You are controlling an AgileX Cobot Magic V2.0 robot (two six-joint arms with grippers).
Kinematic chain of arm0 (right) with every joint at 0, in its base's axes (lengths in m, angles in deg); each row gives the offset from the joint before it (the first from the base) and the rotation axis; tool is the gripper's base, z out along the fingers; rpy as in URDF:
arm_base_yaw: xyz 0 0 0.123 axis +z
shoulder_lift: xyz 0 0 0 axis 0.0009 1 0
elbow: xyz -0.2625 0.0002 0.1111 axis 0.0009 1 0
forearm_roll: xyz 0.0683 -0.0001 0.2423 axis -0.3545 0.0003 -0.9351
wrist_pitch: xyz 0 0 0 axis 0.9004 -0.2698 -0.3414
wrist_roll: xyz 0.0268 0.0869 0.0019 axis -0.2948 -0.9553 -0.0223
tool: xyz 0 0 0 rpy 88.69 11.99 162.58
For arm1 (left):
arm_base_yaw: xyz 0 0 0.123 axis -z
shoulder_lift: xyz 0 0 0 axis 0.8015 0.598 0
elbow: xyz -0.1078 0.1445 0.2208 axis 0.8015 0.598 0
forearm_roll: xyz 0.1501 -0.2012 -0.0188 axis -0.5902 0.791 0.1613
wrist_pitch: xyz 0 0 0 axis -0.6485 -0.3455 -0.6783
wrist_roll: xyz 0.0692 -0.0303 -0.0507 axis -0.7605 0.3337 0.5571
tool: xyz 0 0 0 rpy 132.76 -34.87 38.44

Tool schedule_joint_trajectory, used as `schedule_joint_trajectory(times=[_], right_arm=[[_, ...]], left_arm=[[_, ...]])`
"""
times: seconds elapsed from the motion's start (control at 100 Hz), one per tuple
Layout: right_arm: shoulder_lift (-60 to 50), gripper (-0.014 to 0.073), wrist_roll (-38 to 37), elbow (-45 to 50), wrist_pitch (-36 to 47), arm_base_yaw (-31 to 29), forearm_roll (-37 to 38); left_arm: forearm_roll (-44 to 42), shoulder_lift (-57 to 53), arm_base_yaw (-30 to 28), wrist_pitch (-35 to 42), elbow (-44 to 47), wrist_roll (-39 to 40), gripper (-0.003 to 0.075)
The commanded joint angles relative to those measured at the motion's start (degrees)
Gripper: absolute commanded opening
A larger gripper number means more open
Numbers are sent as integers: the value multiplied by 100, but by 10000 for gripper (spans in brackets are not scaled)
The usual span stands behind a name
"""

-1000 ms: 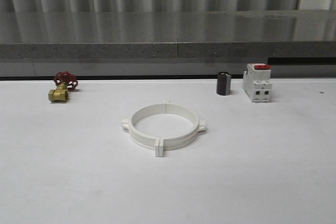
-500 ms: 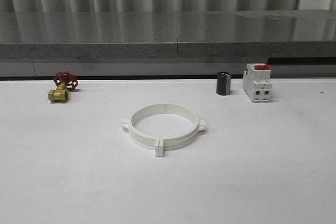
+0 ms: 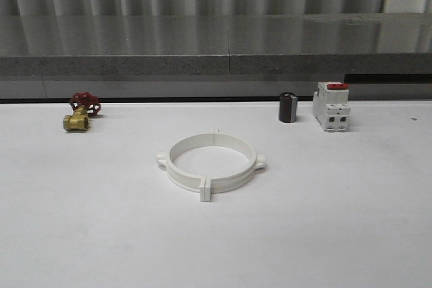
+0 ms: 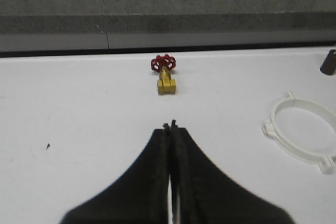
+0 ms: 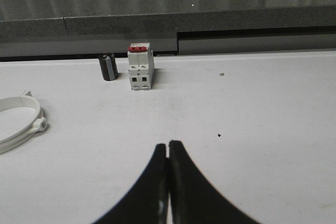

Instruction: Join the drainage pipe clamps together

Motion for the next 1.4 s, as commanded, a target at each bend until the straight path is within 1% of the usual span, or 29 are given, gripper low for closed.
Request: schedule_joint_trajectory(times=[0.0, 0.07, 0.11, 0.17, 0.22, 0.29, 0.37, 0.53, 0.54, 0.66, 1.39], right_arm=[[-116, -118, 65, -81, 489, -24, 30], [-116, -118, 65, -81, 489, -24, 30], [-116, -118, 65, -81, 489, -24, 30], [-116, -118, 65, -81, 489, -24, 30], [-116, -118, 65, -81, 489, -24, 30], [-116, -118, 65, -81, 489, -24, 30], [-116, -118, 65, -81, 489, -24, 30], [-116, -118, 65, -81, 489, -24, 30], [-116, -118, 65, -81, 489, -24, 30], [-116, -118, 65, -81, 489, -24, 30], [-116, -118, 65, -81, 489, -24, 30]], left_arm=[[46, -199, -10, 1254, 215, 46, -20], [-65, -507, -10, 1857, 657, 92, -20], [-334, -713, -10, 2034, 872, 334, -20], [-901, -1027, -10, 2104, 1236, 926, -20], [-1238, -1274, -10, 2109, 1497, 1234, -20], [-1467, -1637, -10, 2118, 1841, 1411, -20], [-1468, -2062, -10, 2134, 2182, 1422, -20], [-1703, -2928, -10, 2122, 2640, 1756, -20], [-1917, -2851, -10, 2202, 2794, 2005, -20], [-1957, -2872, -10, 2319, 2956, 2052, -20], [-1920, -2872, -10, 2271, 2955, 2052, -20]])
